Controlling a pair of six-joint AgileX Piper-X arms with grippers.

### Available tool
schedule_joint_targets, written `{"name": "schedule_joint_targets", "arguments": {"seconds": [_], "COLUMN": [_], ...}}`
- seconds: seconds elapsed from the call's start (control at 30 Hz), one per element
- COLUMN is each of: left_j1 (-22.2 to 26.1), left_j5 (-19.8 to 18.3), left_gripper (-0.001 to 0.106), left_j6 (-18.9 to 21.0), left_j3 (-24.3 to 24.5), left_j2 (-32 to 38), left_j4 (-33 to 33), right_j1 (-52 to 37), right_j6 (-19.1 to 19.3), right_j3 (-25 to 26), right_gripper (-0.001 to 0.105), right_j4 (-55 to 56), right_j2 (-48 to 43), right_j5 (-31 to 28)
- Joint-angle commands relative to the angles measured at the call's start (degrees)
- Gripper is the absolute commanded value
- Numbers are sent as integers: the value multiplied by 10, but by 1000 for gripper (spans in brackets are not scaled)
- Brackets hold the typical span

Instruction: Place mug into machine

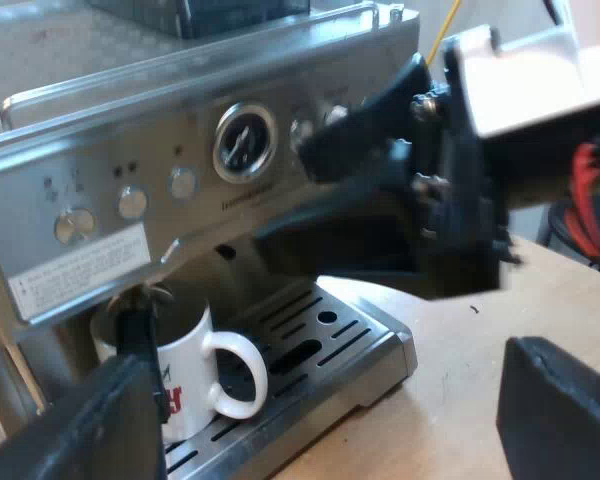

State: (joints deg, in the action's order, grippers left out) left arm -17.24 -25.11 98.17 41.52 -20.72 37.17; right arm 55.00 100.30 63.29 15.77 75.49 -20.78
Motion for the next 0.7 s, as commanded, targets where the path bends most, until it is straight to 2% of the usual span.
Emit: {"name": "schedule_joint_targets", "arguments": {"seconds": [0.03,0.33,0.7], "left_j1": [-1,-1,9], "left_j5": [-4,14,14], "left_gripper": [72,72,72], "left_j6": [4,6,6], "left_j3": [10,37,98], "left_j2": [5,-23,-105], "left_j4": [-2,-20,-33], "right_j1": [1,-56,-213], "right_j6": [4,4,6], "right_j3": [3,4,4], "right_gripper": [87,87,87], "right_j4": [12,42,152], "right_j2": [-24,-84,-181], "right_j5": [3,5,38]}}
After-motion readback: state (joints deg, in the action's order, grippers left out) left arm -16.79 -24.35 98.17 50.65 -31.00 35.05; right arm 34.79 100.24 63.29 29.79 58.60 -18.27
